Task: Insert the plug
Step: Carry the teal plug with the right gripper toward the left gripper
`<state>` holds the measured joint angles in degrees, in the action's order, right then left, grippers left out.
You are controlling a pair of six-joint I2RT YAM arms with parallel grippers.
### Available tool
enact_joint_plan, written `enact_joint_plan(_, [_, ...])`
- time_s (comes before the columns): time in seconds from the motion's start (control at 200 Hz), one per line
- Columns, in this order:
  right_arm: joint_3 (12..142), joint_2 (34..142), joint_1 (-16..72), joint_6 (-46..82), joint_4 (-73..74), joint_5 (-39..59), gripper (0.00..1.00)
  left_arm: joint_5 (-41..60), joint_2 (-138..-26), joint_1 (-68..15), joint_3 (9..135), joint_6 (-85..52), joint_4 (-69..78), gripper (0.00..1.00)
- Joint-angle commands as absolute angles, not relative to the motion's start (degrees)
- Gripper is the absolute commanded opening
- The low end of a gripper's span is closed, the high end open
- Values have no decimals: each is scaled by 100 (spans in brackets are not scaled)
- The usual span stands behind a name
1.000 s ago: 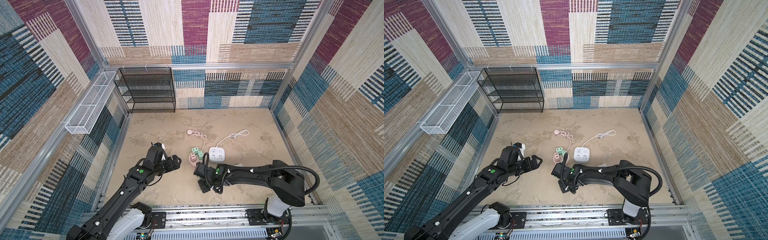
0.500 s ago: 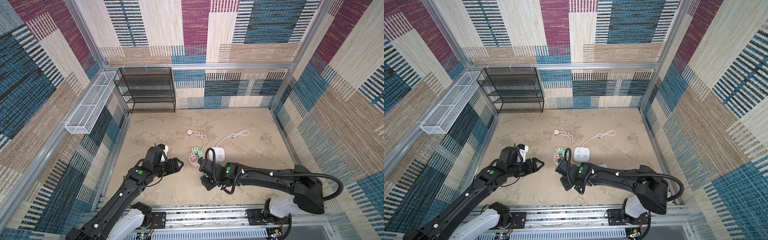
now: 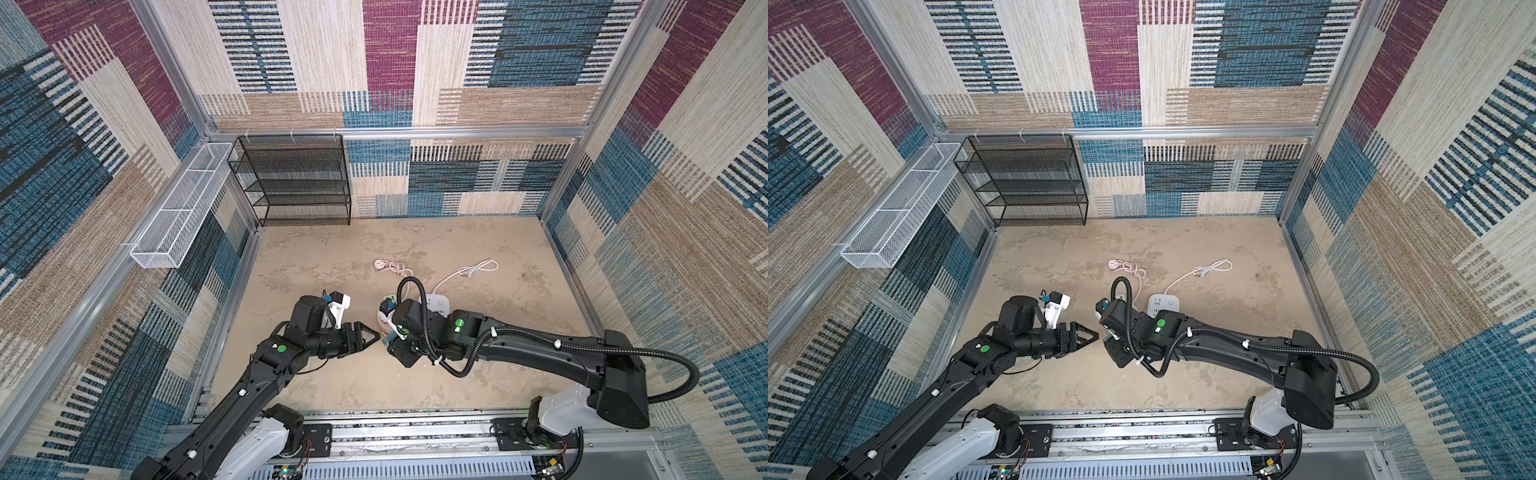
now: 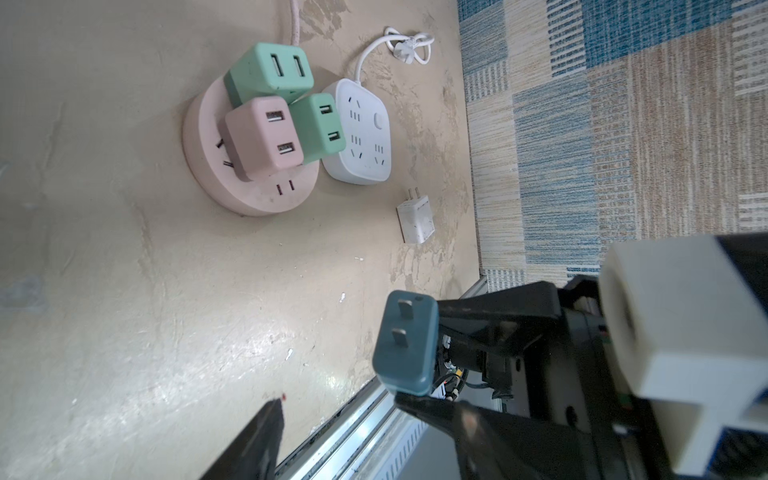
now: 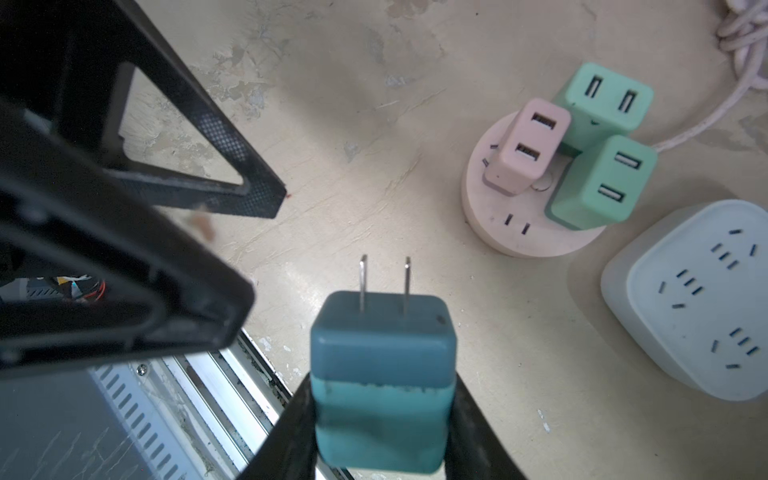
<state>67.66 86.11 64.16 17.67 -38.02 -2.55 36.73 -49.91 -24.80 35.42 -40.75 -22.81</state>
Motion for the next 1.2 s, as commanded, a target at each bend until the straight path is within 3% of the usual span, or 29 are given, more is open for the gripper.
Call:
enact_joint_plan(0.0, [6930, 8692, 6423, 1669, -3836, -166, 0, 3873, -4966, -2503, 3462, -4324, -1922, 68])
enact_joint_plan(0.516, [7198, 8842, 6428, 1551, -3889, 184, 0, 4271, -5341, -2593, 3135, -4866, -827, 58])
enact_joint_plan(0.596, [7204, 8824, 6425, 1529, -3898, 208, 0, 4341, -5412, -2593, 3111, -4950, -669, 51])
enact_joint_plan(1.197, [7404, 8949, 6429, 1441, -3824, -54, 0, 4482, -5564, -2610, 3116, -4960, -571, 28])
